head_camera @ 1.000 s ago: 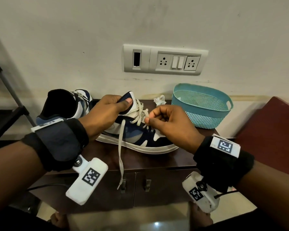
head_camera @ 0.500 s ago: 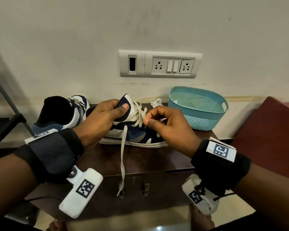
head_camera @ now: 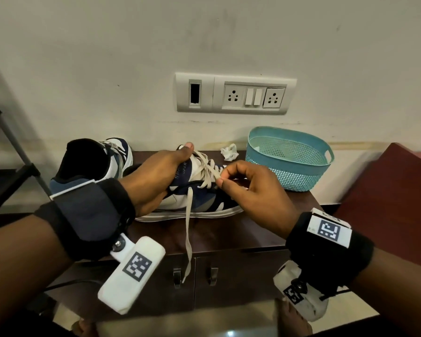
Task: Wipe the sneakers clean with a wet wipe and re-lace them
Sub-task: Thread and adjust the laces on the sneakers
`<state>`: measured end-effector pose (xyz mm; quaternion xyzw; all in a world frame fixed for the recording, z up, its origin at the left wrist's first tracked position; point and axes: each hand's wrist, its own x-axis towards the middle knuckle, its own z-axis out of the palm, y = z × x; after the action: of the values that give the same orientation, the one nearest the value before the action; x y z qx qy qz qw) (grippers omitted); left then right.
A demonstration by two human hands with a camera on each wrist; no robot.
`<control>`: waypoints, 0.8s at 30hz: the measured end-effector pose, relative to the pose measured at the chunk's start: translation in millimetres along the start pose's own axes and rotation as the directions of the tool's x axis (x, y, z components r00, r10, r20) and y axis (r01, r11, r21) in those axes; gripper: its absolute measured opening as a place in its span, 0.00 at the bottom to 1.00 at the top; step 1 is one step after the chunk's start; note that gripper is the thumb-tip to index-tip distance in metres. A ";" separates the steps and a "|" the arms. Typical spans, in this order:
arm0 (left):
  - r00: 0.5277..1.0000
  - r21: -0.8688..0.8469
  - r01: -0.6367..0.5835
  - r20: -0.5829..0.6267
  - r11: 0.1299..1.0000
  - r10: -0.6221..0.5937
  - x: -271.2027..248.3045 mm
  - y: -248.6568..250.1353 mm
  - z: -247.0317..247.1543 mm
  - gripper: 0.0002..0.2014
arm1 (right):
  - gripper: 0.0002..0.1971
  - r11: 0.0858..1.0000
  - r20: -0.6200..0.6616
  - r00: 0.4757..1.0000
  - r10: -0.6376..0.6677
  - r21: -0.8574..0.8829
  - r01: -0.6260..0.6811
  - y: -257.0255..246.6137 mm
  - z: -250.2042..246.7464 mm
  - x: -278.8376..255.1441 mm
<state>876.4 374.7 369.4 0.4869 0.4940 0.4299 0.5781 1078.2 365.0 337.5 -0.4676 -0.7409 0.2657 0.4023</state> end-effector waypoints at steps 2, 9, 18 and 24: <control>0.998 -0.029 -0.050 -0.028 0.998 0.049 3.0 -0.3 -0.1 0.24 | 0.04 0.999 -0.069 0.998 -0.013 0.040 0.016 0.8 -1.2 3.5; 0.974 0.349 -0.223 0.040 0.910 0.223 2.3 3.6 -7.5 0.19 | 0.04 0.998 -0.126 0.990 -0.057 -0.037 0.053 1.3 3.5 5.5; 0.987 0.198 -0.138 0.110 0.970 0.118 -1.3 -12.7 -15.9 0.24 | 0.03 0.989 -0.100 0.995 -0.026 -0.146 0.011 1.6 10.3 1.6; 0.988 0.102 -0.140 0.072 0.985 0.133 0.6 -15.0 -13.3 0.22 | 0.05 0.916 -0.069 0.963 -0.262 -0.331 0.226 2.5 15.3 -0.5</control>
<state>863.5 374.7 354.1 0.5635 0.4627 0.4257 0.5359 1066.6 365.3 327.2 -0.4445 -0.8030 0.0632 0.3919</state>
